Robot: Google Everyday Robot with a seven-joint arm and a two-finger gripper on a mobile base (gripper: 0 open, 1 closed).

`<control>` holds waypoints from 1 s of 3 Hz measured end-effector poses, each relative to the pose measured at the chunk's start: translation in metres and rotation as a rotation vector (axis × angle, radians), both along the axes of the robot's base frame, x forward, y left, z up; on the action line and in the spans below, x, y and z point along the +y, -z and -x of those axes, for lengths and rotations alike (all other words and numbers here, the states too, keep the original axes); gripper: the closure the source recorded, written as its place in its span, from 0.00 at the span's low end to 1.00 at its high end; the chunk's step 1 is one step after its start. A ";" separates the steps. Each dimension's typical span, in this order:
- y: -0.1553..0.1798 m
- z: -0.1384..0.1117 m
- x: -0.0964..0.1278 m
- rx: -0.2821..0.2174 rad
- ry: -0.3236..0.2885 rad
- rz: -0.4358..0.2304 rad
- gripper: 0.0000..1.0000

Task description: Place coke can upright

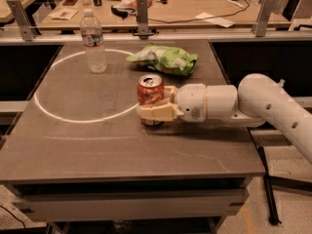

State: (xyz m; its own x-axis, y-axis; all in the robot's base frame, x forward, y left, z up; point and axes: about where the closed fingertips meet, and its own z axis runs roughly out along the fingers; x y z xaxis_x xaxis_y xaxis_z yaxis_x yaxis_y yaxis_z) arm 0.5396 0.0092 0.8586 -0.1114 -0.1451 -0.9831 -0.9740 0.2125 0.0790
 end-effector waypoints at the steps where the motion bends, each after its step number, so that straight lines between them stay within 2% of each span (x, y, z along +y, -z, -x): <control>1: 0.000 0.000 0.000 0.000 0.000 0.000 0.15; 2: 0.000 0.005 -0.006 -0.005 0.006 0.018 0.00; 3: 0.000 0.005 -0.006 -0.005 0.005 0.018 0.00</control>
Offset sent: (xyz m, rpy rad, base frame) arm -0.0083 -0.0178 -0.0007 -0.0386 -0.0093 -0.0221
